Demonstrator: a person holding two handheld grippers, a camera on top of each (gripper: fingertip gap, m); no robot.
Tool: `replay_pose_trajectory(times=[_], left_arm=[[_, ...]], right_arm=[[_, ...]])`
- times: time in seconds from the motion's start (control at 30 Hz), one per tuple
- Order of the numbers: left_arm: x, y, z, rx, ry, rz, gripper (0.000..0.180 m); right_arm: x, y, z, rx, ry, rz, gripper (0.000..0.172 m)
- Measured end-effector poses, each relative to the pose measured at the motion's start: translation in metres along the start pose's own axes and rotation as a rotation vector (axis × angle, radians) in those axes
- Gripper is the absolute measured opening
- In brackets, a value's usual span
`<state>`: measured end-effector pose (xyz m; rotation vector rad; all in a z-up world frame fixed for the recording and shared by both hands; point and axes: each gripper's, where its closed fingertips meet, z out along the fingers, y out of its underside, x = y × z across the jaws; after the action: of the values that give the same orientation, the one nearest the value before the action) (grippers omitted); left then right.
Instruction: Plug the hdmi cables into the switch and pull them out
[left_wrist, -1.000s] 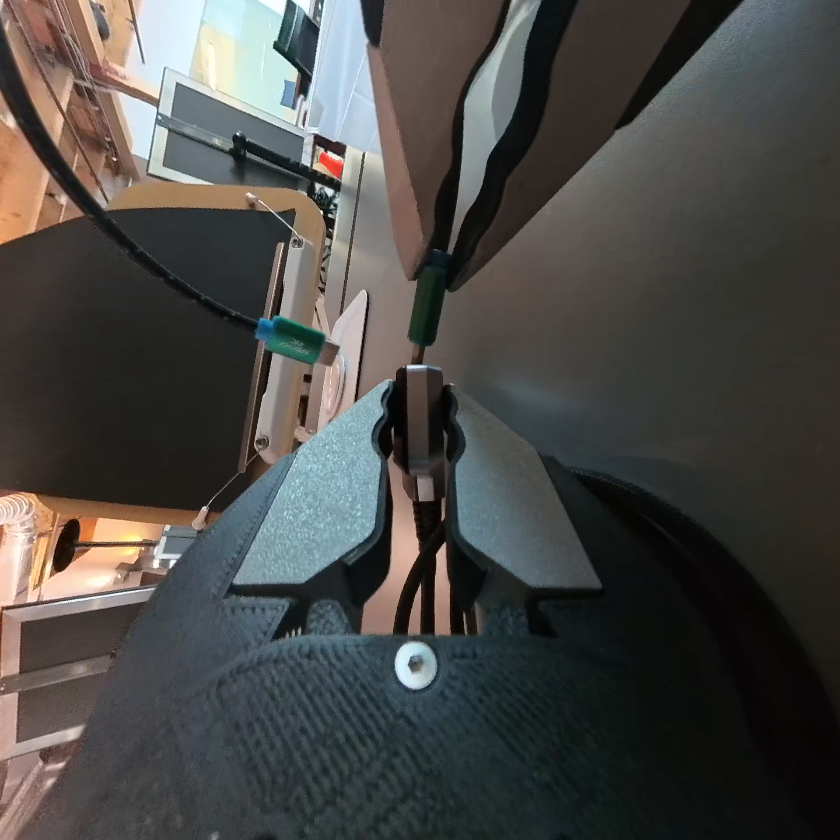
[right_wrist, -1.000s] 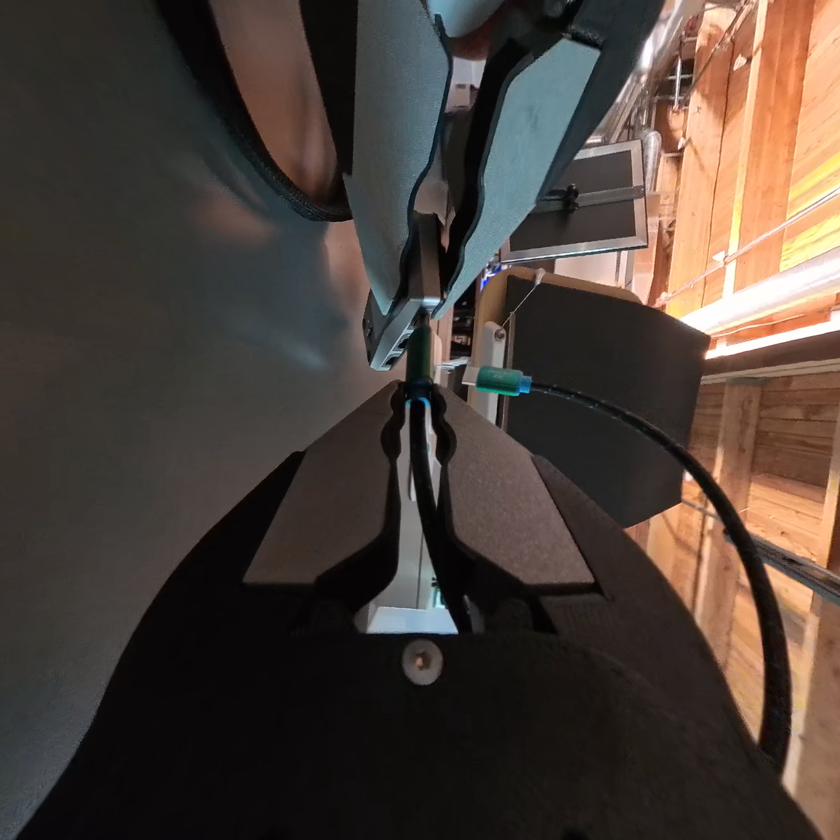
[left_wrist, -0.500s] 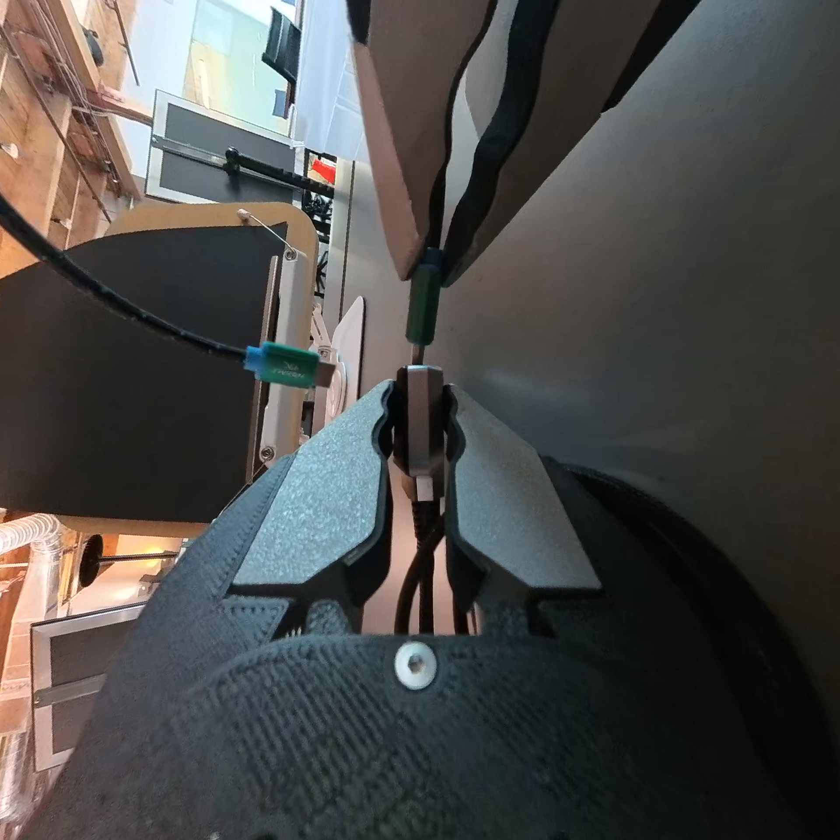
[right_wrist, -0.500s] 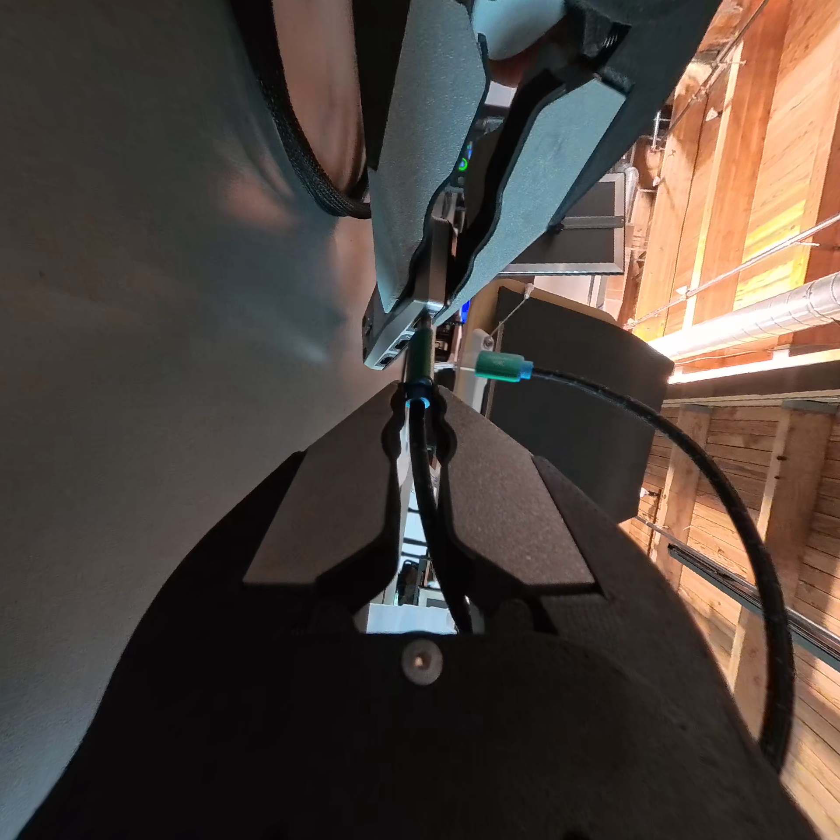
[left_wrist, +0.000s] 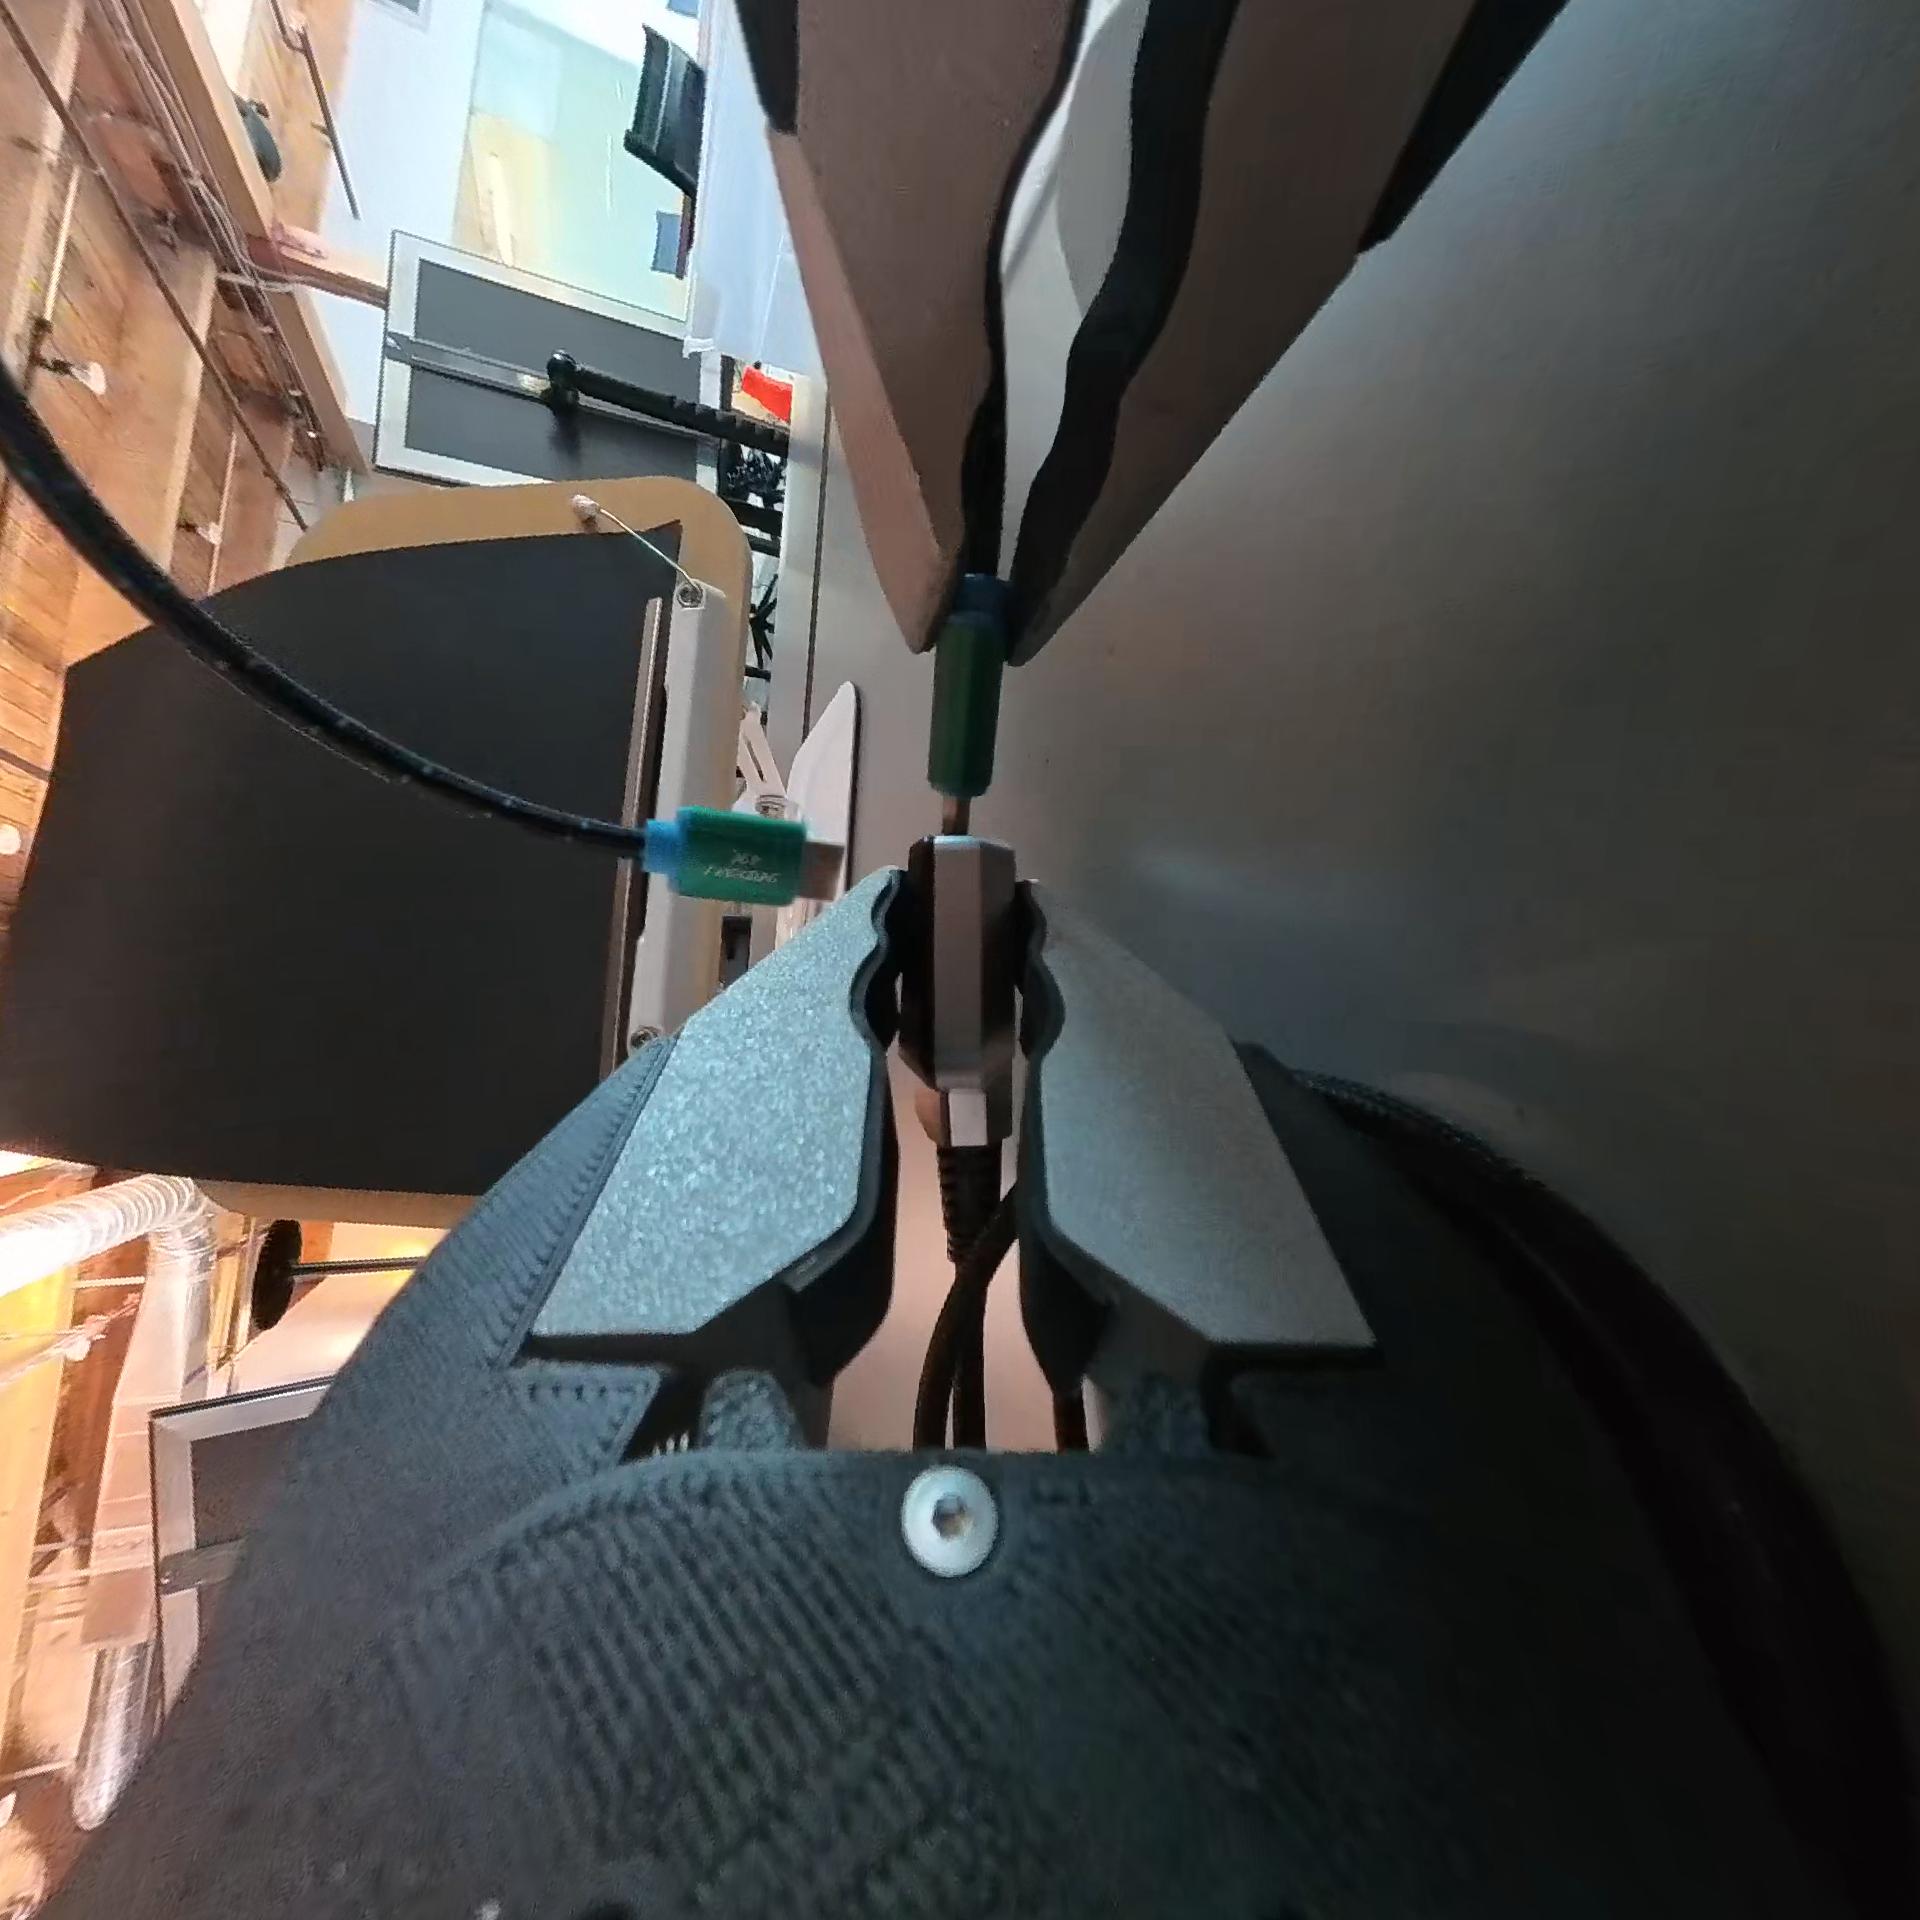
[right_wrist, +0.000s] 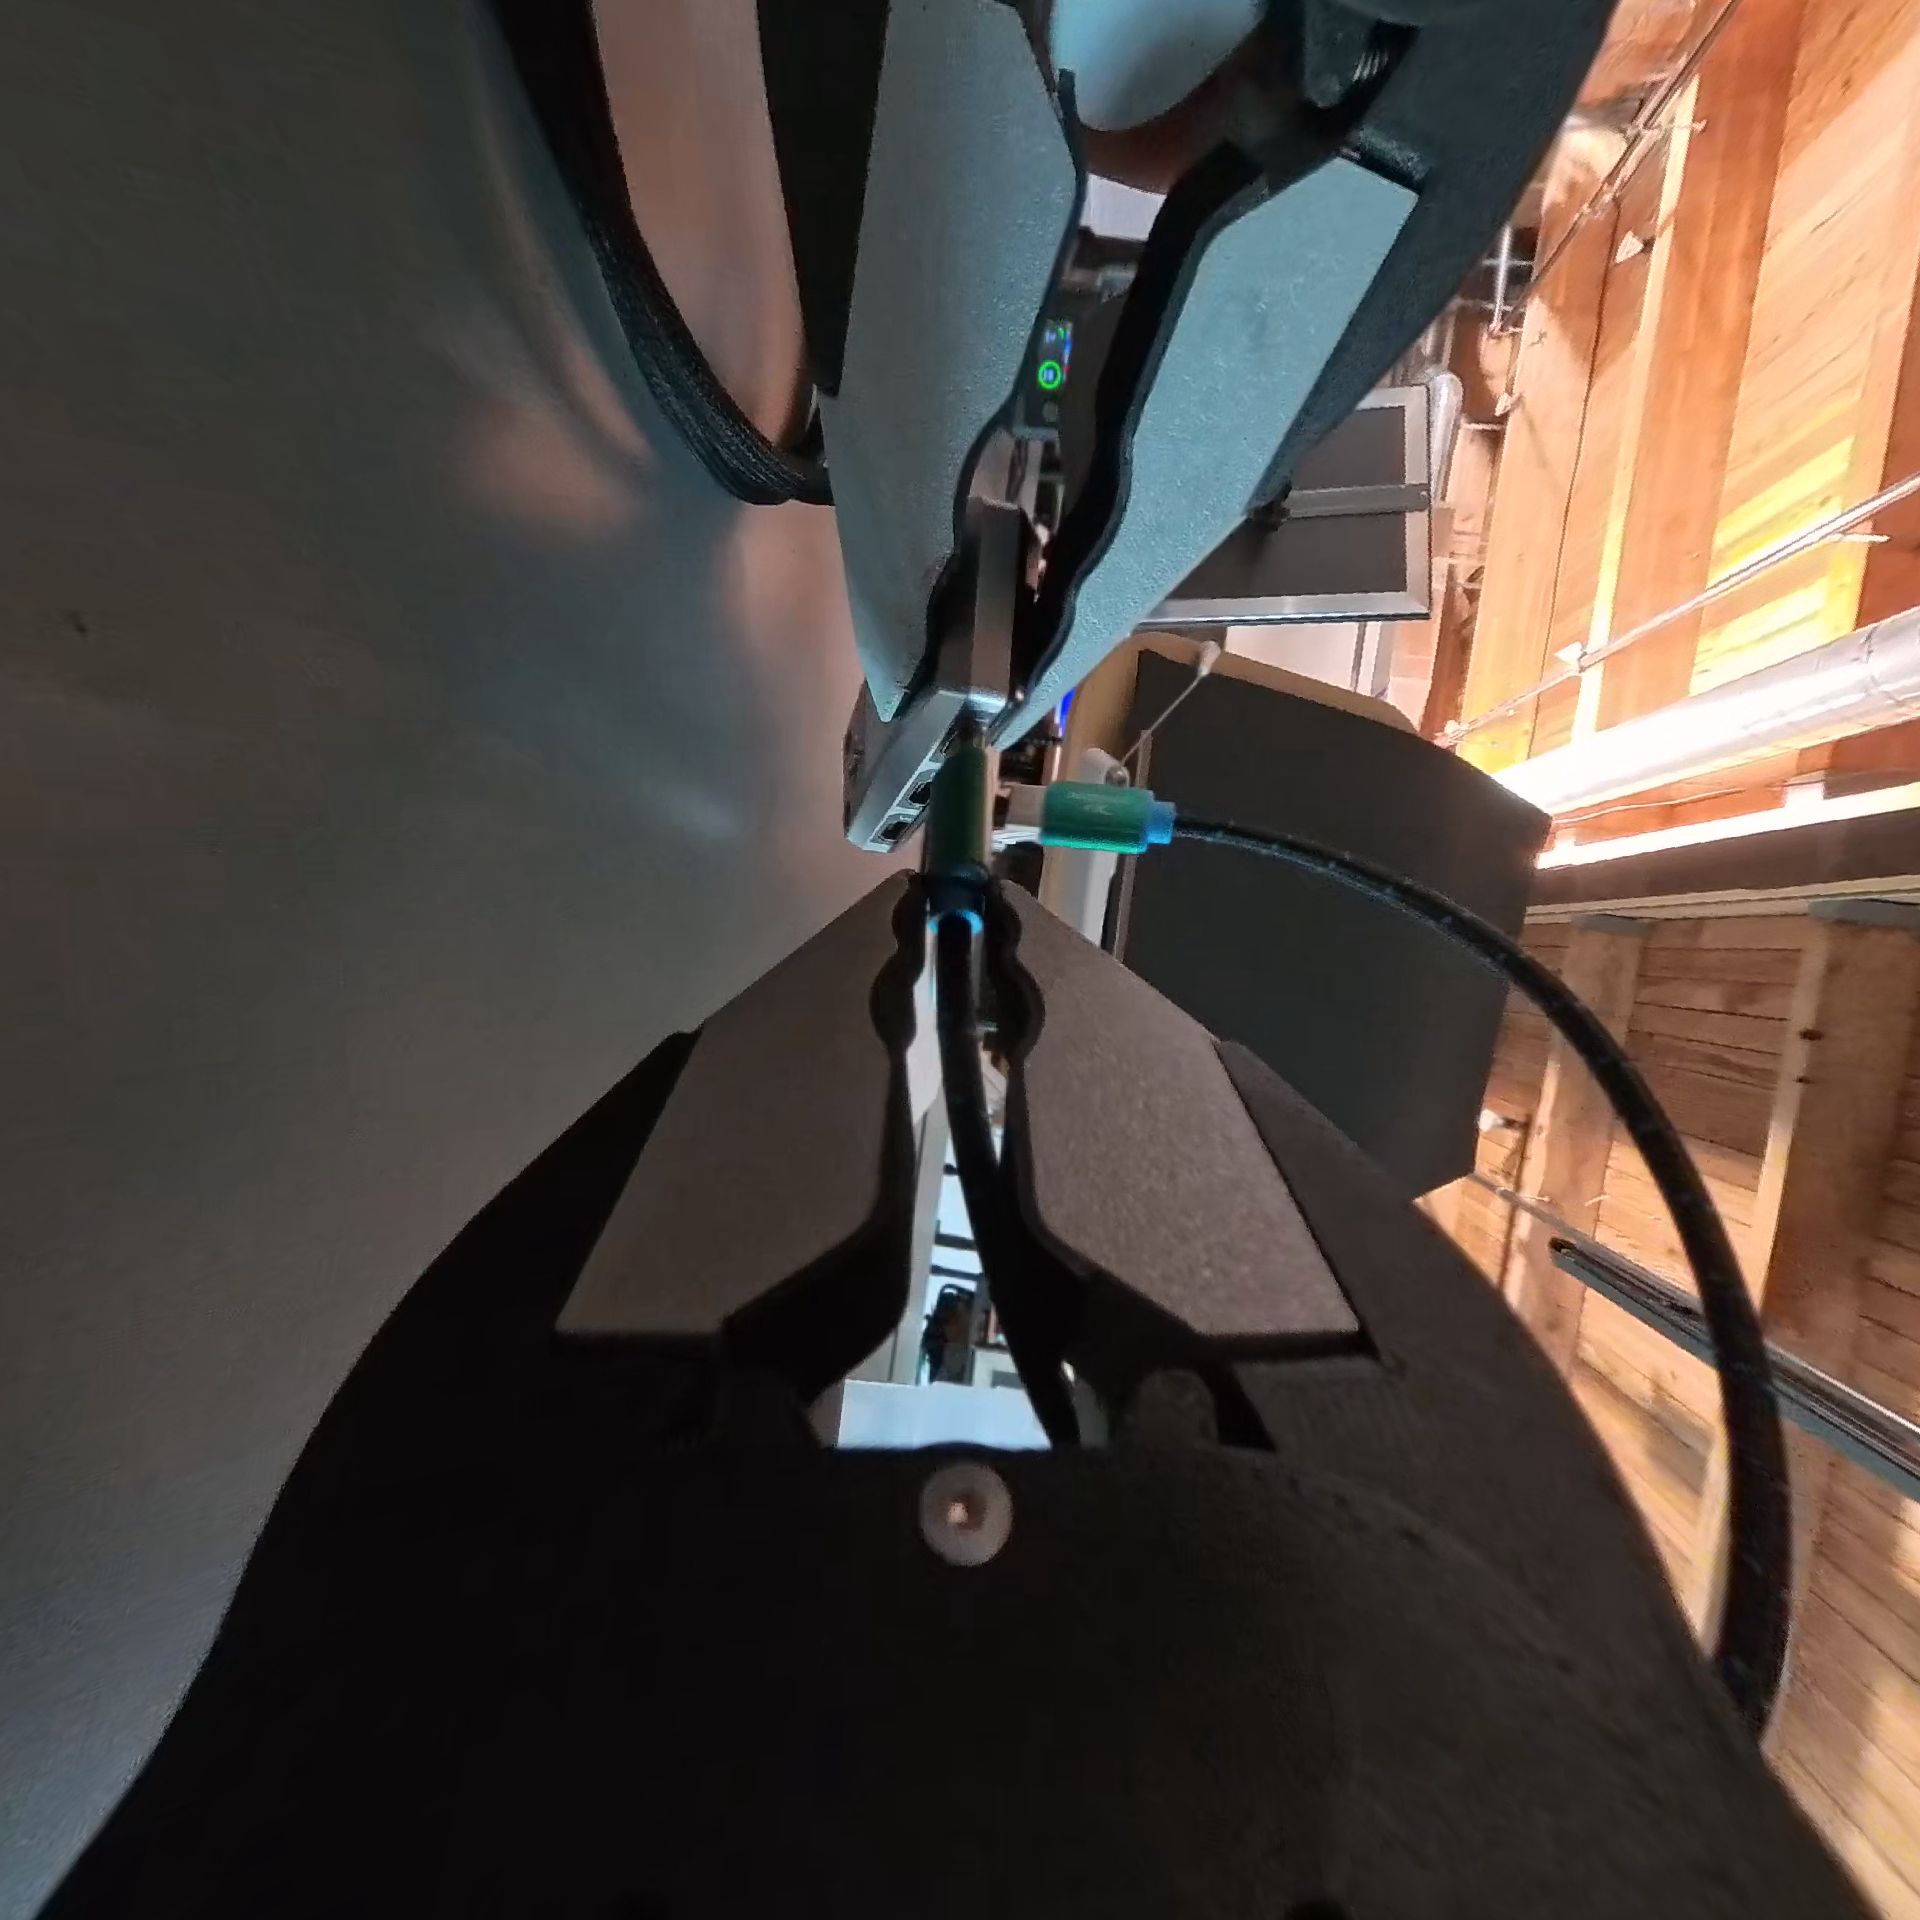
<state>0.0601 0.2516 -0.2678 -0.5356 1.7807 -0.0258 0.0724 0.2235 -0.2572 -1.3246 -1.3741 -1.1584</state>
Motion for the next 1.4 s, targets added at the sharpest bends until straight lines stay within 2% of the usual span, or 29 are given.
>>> replay_pose_trajectory(times=[0.33,0.6,0.8,1.03,1.4], left_arm=[[-0.002,-0.005,-0.004,0.052,0.007,-0.032,0.017],[0.009,-0.005,-0.003,0.024,0.079,-0.083,0.017],[0.008,-0.005,-0.002,-0.011,0.087,-0.105,0.017],[0.008,-0.005,-0.002,-0.038,0.095,-0.112,0.017],[0.010,-0.005,-0.008,-0.022,0.114,-0.115,0.016]], right_arm=[[0.003,-0.004,-0.005,0.034,0.018,-0.051,0.007],[-0.006,-0.005,-0.006,0.061,-0.066,0.048,0.007],[-0.005,-0.005,-0.006,0.028,-0.100,0.093,0.007],[-0.004,-0.005,-0.006,-0.020,-0.084,0.039,0.006],[-0.004,-0.012,-0.008,0.077,-0.161,0.150,0.006]])
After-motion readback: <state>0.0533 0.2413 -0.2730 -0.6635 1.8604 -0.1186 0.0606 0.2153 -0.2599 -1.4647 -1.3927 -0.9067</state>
